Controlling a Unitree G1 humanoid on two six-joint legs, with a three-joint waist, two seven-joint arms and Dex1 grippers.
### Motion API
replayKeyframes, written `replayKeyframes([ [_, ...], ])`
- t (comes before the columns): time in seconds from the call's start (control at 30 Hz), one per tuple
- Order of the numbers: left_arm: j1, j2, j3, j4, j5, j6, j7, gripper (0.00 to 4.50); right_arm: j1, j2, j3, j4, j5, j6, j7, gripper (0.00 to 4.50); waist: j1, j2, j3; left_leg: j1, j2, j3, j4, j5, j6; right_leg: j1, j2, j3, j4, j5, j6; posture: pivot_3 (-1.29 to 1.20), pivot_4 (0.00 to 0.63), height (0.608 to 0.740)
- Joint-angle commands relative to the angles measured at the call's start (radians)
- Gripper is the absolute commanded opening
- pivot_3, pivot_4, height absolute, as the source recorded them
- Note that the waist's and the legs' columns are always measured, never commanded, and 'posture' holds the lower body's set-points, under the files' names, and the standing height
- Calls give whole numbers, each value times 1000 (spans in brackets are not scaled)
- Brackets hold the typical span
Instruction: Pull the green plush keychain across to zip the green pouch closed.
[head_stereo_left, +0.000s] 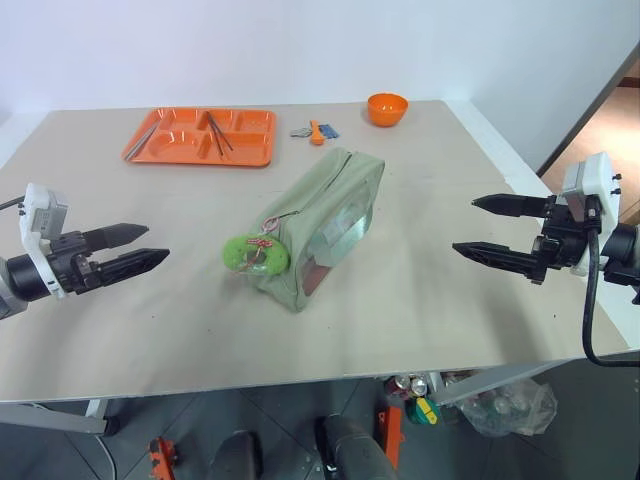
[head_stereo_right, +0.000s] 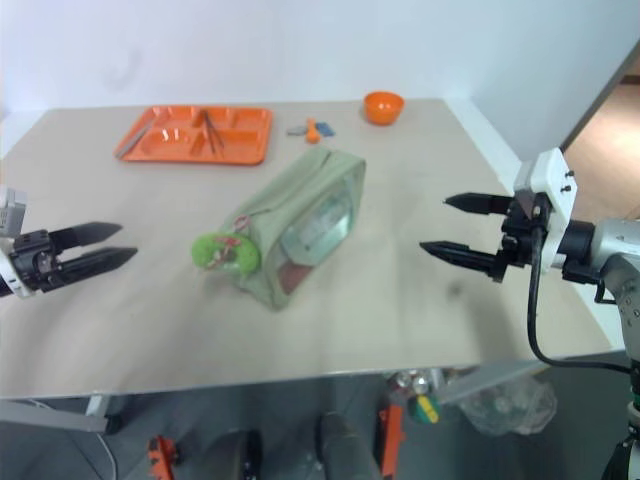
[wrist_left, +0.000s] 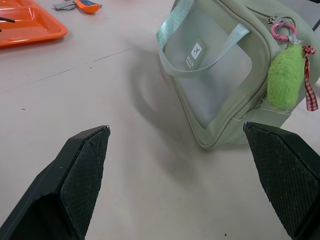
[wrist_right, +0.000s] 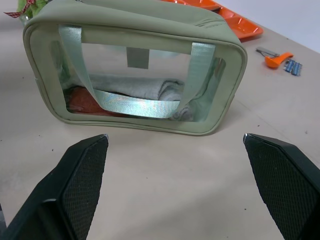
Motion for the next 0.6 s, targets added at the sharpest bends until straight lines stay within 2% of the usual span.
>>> replayKeyframes([
  [0.03,-8,0,24,-15,-7,-19,-2,4448,-51,21,37,18,-35,-31,-26,4500,0,0,0,0,0,0,0,0,0,0,0,0,0,0,0,0,150,740],
  [0.17,-36,-17,-28,-28,20,-37,6,4448,-141,83,196,50,-149,-102,-41,4500,-8,0,0,1,0,2,1,0,0,0,0,1,0,1,-1,0,150,740],
  [0.37,-97,-63,-109,-62,46,-59,27,4448,-209,132,342,113,-268,-220,7,4500,-1,0,0,0,0,1,1,1,0,0,0,1,1,2,1,0,150,740],
  [0.6,-251,-81,-159,-161,-18,-15,25,4448,-526,153,394,209,-284,-292,157,4500,-1,0,0,-2,-1,0,1,0,0,-1,-1,1,1,4,7,0,150,740],
])
